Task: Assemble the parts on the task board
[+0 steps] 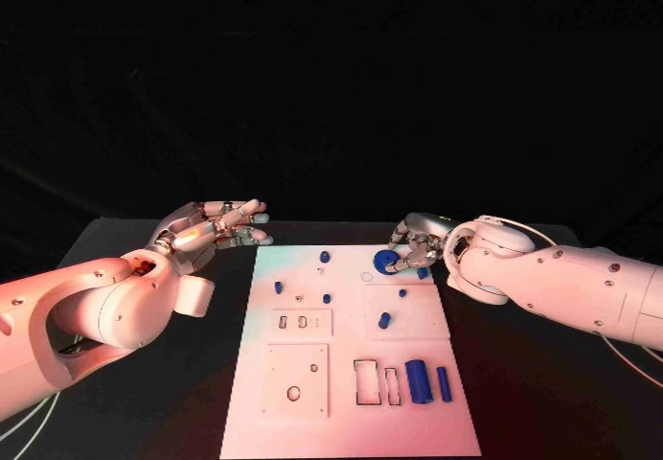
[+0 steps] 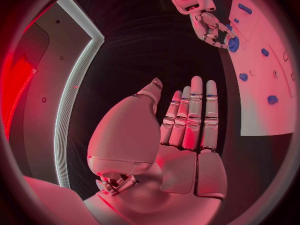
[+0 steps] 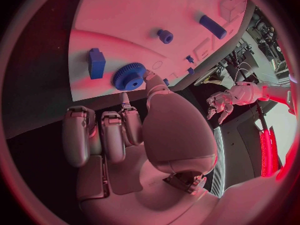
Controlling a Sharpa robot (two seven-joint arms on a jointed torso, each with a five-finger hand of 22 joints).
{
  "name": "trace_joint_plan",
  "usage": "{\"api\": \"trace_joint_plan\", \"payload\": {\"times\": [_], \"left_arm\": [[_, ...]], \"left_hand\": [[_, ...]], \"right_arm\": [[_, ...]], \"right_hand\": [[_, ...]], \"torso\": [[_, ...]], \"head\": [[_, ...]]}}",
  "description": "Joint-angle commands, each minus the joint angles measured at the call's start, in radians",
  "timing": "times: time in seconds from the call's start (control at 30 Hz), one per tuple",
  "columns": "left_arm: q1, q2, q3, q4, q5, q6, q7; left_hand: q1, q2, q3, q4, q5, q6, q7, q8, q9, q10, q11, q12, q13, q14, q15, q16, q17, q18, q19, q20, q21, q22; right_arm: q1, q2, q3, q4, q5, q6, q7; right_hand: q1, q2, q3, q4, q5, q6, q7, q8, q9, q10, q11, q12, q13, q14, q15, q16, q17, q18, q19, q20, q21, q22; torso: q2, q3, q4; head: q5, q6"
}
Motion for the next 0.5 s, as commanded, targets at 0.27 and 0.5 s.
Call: {"api": "trace_joint_plan", "payload": {"times": [0.27, 0.5], "left_arm": [[0.002, -0.001, 0.001, 0.003, 0.002, 0.02, 0.001], [0.002, -0.001, 0.001, 0.003, 0.002, 0.02, 0.0]], "left_hand": [[0.002, 0.011, -0.001, -0.004, 0.002, -0.003, 0.003, -0.007, 0.0, -0.007, -0.002, -0.005, -0.001, -0.007, 0.003, 0.003, 0.001, 0.002, -0.007, 0.0, 0.005, 0.0], [0.002, 0.011, -0.001, -0.004, 0.002, -0.003, 0.003, -0.007, 0.0, -0.007, -0.002, -0.005, -0.001, -0.007, 0.003, 0.003, 0.001, 0.002, -0.007, 0.0, 0.005, 0.0]], "right_arm": [[-0.003, 0.006, 0.0, -0.005, -0.008, 0.003, -0.01], [-0.005, 0.01, 0.0, -0.008, -0.025, 0.005, -0.011]], "right_hand": [[0.025, 0.013, 0.002, -0.001, 0.005, -0.002, -0.004, 0.027, 0.008, 0.026, -0.001, 0.024, 0.091, 0.106, 0.006, 0.009, 0.253, -0.011, 0.015, 0.001, 0.011, 0.103], [0.04, 0.026, 0.011, -0.01, 0.0, 0.006, -0.008, 0.051, 0.015, 0.033, -0.004, 0.032, 0.102, 0.107, 0.004, 0.011, 0.258, -0.013, 0.02, 0.0, 0.017, 0.112]], "torso": [[0.001, 0.001, -0.0002], [0.0, -0.0004, 0.0005]], "head": [[0.0, -0.01], [-0.001, -0.012]]}}
